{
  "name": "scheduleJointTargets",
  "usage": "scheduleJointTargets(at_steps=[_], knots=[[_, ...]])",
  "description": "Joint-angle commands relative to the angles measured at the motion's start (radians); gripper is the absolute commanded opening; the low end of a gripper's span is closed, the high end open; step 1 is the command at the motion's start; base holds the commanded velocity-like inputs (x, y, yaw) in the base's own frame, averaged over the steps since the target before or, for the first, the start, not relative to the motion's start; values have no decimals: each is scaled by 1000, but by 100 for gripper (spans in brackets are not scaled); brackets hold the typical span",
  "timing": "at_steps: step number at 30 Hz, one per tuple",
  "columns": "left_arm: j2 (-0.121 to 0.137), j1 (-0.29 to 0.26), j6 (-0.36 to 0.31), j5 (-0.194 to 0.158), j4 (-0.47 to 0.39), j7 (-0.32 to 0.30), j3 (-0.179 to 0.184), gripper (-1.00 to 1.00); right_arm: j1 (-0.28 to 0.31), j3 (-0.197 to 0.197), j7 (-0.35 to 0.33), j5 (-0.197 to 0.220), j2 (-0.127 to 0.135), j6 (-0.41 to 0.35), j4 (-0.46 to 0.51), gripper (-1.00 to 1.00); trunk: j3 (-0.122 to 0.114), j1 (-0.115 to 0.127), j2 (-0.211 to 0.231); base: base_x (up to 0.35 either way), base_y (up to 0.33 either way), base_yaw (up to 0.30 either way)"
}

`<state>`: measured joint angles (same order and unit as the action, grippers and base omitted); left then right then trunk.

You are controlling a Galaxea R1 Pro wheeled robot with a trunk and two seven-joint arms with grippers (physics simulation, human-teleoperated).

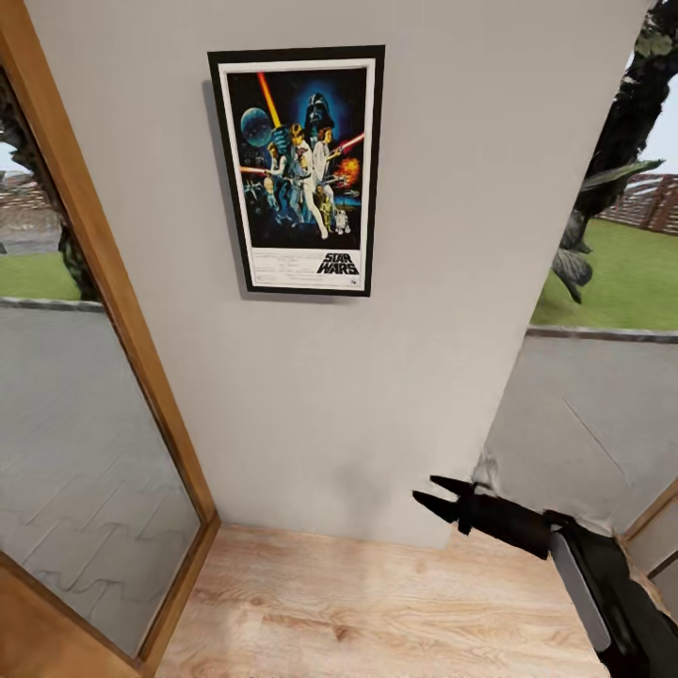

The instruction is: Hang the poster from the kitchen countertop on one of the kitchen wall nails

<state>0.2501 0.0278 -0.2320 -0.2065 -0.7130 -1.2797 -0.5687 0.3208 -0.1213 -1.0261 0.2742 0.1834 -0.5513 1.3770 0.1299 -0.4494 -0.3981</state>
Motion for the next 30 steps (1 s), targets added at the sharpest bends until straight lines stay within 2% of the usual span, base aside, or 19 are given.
scheduleJointTargets(at_steps=[1,2,3,5,8,11,12,13,14,16,17,18,19,21,30], knots=[[0,0,-9,-4,11,7,1,100,-31,-17,-2,8,1,16,-26,100,2,-1,-2,0,0,0],[0,0,-6,-3,33,29,2,100,-73,-43,-5,7,3,63,-83,100,2,-1,-2,0,0,0],[0,0,-5,-3,42,42,3,100,-90,-52,-6,7,3,86,-116,100,2,-1,-2,0,0,0],[-5,0,-2,9,65,98,17,100,-139,-74,-7,6,15,182,-271,100,2,-1,-2,0,0,0],[-10,0,-1,32,75,150,47,100,-163,-83,-6,5,38,297,-451,100,2,-1,-2,0,0,0],[-23,0,-4,52,80,209,82,100,-176,-84,-2,1,65,493,-749,100,1,-1,-2,0,0,0],[-28,0,-7,59,80,229,91,100,-177,-83,0,-17,68,531,-807,100,1,-1,-2,0,0,0],[-34,0,-12,70,79,297,104,100,-179,-82,10,-169,70,585,-908,100,-1,-1,-2,0,0,0],[-36,0,-12,72,80,312,106,100,-179,-83,27,-225,69,592,-929,100,-2,-1,-2,0,0,0],[-41,0,-13,73,80,328,107,100,-179,-83,54,-264,68,596,-949,100,-5,-1,-2,0,0,0],[-54,0,-12,75,81,367,108,100,-180,-84,133,-305,65,600,-1005,100,-7,-1,-2,0,0,0],[-62,0,-12,75,81,395,108,100,-179,-84,174,-315,63,602,-1034,100,-9,-1,-2,0,0,0],[-66,0,-11,75,82,410,108,100,-179,-84,195,-318,62,602,-1046,100,-10,-1,-2,0,0,0],[-84,0,-6,76,82,483,108,100,-179,-85,300,-327,59,603,-1085,100,-13,-1,-2,0,0,0],[-93,0,-2,76,84,516,102,100,-178,-87,423,-329,42,603,-1098,100,-28,-1,-2,0,0,0]])
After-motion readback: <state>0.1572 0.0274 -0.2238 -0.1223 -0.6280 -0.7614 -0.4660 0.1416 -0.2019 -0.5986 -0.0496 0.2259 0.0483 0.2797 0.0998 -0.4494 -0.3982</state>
